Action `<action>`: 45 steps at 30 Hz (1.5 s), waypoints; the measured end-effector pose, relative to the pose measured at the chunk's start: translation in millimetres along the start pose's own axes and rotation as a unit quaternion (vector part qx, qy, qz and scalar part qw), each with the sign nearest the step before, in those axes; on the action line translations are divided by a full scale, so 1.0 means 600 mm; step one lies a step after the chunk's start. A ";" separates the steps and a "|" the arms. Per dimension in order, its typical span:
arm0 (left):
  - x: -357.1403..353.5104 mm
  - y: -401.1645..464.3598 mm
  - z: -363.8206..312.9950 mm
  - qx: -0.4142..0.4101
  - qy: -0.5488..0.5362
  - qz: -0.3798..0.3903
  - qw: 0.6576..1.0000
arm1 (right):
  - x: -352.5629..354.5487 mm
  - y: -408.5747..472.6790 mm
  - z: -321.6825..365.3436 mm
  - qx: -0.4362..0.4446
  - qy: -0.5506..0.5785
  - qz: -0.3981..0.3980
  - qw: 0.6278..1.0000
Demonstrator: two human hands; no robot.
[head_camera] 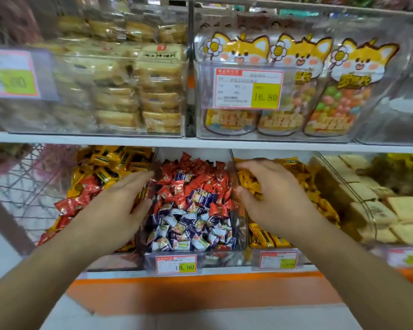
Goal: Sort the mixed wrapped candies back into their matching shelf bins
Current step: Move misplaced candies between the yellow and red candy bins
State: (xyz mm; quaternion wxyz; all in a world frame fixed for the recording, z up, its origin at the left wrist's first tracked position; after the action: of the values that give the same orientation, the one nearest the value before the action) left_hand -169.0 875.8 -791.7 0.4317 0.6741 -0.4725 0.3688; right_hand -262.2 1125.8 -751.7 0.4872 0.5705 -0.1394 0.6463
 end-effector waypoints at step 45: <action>0.002 0.001 -0.007 -0.018 -0.017 -0.033 0.999 | -0.173 0.003 0.100 -0.020 0.110 0.228 0.967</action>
State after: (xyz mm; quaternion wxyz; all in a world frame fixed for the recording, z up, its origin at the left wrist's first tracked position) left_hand -169.8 879.0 -789.0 0.4479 0.6873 -0.4638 0.3345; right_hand -240.3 1032.0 -823.2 0.3504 0.4396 -0.2243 0.7960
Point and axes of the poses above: each hand's wrist, its own y-axis towards the middle knuckle, its own x-axis out of the back of the hand, z = x × y, the point moved 10 cm from there along y, towards the middle knuckle, and after that the axes turned 5 degrees about -z, right-handed, at the moved point
